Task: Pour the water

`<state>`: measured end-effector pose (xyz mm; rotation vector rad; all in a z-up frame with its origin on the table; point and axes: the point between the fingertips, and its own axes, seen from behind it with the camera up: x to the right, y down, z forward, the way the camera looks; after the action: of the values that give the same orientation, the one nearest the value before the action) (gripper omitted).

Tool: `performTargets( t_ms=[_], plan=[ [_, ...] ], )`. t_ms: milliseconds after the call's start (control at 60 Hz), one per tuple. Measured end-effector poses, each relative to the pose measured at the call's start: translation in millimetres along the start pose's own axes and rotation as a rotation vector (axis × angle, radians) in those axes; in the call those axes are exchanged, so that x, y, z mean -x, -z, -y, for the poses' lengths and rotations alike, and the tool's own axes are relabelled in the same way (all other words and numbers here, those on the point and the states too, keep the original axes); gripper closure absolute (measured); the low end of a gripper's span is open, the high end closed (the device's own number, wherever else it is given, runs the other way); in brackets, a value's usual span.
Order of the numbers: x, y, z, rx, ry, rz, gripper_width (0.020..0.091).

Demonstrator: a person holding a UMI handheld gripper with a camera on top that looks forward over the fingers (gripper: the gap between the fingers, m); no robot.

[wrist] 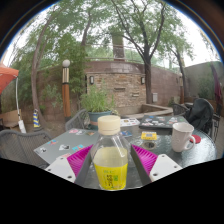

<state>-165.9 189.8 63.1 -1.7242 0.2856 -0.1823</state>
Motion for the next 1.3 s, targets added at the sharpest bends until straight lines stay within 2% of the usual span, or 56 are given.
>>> performTargets(
  t_ms=[17, 33, 50, 150, 233, 267, 317, 367, 467, 533, 633, 650, 733, 833, 933, 1167, 1233, 1300],
  plan=[
    [1, -4, 1, -0.005, -0.003, -0.001, 0.0355],
    [-25, -11, 0, -0.006, -0.001, 0.007, 0.0453],
    [-3, -14, 0, -0.001, -0.002, 0.006, 0.0614],
    [-12, -13, 3, -0.02, 0.027, -0.045, 0.0641],
    [3, -30, -6, -0.002, 0.021, 0.023, 0.0669],
    [7, -15, -4, 0.018, 0.022, 0.063, 0.0695],
    [14, -19, -4, 0.059, -0.01, 0.113, 0.0697],
    [28, -10, 14, 0.073, -0.062, 0.169, 0.0714],
    [19, -10, 86, 0.029, -0.259, 0.242, 0.0712],
    [7, -13, 141, 0.026, -0.501, 0.287, 0.0713],
    [-45, -22, 175, 0.035, -0.93, 0.328, 0.0714],
    [-48, -17, 169, 0.022, -0.981, 0.342, 0.0713],
    [-86, -19, 168, 0.062, -1.359, 0.361, 0.0714],
    [-121, -40, 156, 0.133, -1.8, 0.393, 0.0715],
    [-132, -33, 151, 0.136, -2.115, 0.414, 0.0716],
    [-147, -30, 144, 0.064, -2.333, 0.35, 0.0716],
    [-137, -44, 143, 0.092, -2.323, 0.363, 0.0716],
    [-119, -13, 149, 0.144, -2.217, 0.41, 0.0714]
  ],
)
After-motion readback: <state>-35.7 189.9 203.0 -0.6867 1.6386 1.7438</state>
